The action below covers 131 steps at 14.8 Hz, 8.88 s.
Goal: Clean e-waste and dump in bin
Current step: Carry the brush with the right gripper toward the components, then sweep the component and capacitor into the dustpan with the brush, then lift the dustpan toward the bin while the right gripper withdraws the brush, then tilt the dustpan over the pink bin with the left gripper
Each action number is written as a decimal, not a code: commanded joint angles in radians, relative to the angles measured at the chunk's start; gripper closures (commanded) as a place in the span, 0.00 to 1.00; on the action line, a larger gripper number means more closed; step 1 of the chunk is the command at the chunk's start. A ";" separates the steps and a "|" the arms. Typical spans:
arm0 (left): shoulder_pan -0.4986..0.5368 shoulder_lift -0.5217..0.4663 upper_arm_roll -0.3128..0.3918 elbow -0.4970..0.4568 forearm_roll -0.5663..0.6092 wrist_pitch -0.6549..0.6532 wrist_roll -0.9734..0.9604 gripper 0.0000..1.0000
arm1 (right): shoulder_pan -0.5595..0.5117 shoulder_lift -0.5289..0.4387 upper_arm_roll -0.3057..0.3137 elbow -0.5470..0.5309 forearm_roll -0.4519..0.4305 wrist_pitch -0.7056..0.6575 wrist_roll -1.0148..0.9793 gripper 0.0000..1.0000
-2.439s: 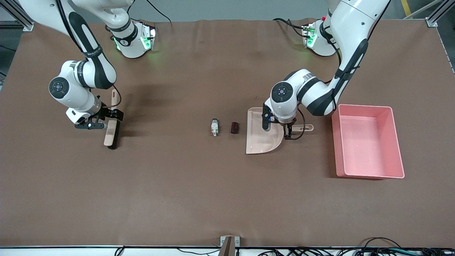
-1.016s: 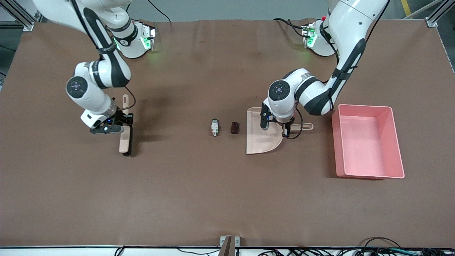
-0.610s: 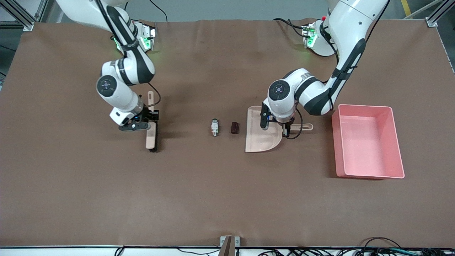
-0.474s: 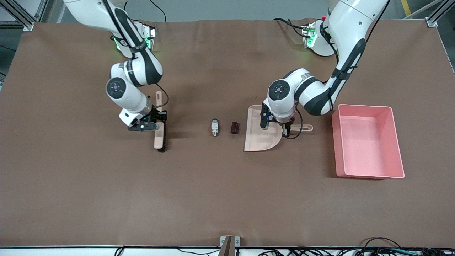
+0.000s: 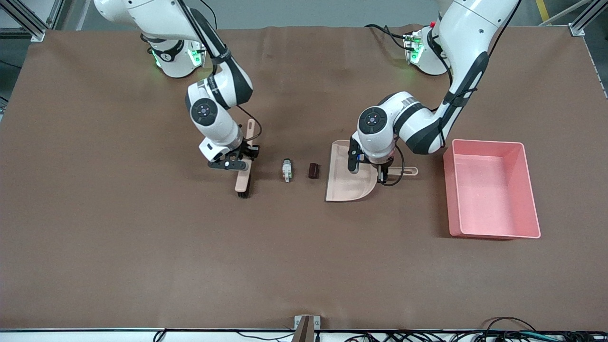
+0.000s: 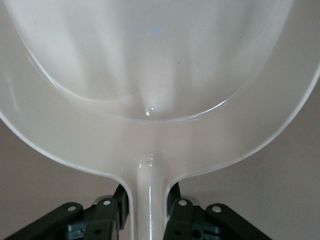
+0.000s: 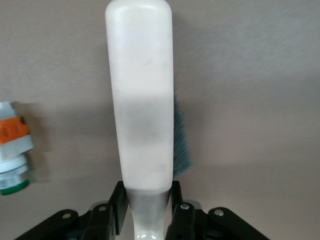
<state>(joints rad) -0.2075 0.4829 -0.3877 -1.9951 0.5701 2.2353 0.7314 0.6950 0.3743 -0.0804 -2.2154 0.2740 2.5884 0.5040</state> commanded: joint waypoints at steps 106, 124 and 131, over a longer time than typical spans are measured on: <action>0.740 -0.221 -0.023 0.114 -0.110 -0.120 0.671 1.00 | -0.739 0.110 0.031 0.209 -0.164 -0.352 -0.696 0.69; 0.775 -0.159 -0.028 0.110 0.387 -0.195 0.464 0.99 | -0.735 0.025 0.031 0.502 -0.186 -0.711 -0.696 0.00; 0.744 -0.156 -0.028 0.108 0.511 -0.220 0.424 1.00 | -0.735 -0.205 0.031 0.505 -0.236 -0.864 -0.687 0.00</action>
<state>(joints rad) 0.5359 0.3359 -0.4118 -1.8875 1.0473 2.0308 1.1713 -0.0252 0.2515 -0.0631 -1.6827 0.0618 1.7588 -0.1879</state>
